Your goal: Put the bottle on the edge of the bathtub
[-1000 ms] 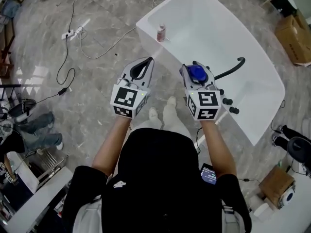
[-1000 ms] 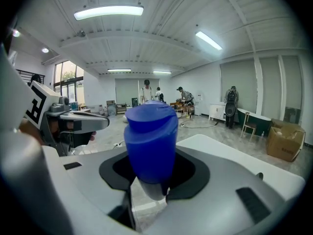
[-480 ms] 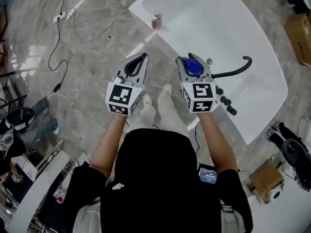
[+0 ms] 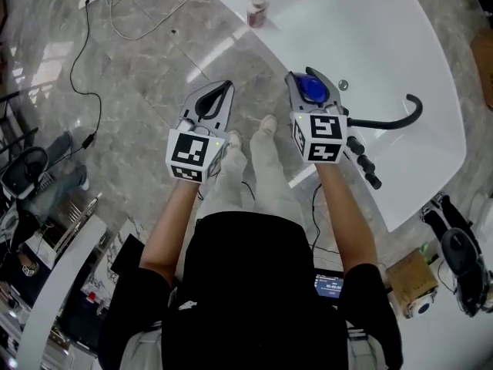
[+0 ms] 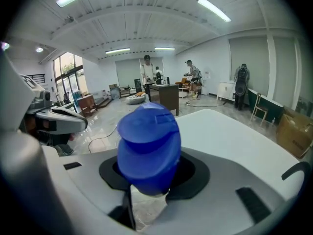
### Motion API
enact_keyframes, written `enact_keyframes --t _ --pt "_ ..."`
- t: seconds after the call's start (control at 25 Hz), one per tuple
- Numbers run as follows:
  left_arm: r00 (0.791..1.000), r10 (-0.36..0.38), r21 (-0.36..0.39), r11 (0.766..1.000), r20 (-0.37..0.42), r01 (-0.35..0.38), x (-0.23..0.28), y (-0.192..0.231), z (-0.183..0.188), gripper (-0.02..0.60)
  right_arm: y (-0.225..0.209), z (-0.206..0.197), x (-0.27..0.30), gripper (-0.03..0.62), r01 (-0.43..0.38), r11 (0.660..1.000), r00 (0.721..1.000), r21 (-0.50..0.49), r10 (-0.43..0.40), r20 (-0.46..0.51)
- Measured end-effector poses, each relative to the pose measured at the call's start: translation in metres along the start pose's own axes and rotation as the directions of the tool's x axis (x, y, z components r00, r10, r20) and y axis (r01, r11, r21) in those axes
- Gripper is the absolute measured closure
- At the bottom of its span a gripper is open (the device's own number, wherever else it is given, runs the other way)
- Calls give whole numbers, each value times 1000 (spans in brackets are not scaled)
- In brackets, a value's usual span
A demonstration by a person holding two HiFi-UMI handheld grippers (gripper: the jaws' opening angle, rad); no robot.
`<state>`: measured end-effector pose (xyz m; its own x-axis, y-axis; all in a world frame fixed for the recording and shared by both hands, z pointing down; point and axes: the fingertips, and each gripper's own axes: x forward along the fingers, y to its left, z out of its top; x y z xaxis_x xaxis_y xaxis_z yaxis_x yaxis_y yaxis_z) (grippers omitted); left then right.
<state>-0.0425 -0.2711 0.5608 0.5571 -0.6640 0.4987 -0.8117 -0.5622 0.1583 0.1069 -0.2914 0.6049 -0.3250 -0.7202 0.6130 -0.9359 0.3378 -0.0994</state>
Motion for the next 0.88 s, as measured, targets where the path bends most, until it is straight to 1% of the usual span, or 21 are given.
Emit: enact_keyframes --t 0.12,0.36,0.52,0.76,0.88 --pt "1000 -1 -26 1000 -22 0 10 4 -14 572 -8 -12 23 437 9 1000 1000 1 -9 -14" --pt "998 0 -50 999 -62 -3 28 9 -41 572 -25 -30 72 437 13 1000 999 -5 -13 -35" --pt "995 26 -32 999 -94 -30 29 15 -57 572 -38 -40 99 437 26 999 998 -21 -27 -51" --pt "991 36 -42 998 -132 -42 29 24 -79 572 -48 -50 127 437 33 999 997 -35 -36 -70" --pt "989 38 -69 996 -140 -48 31 25 -82 572 -49 -57 134 437 34 999 996 -37 -37 -79"
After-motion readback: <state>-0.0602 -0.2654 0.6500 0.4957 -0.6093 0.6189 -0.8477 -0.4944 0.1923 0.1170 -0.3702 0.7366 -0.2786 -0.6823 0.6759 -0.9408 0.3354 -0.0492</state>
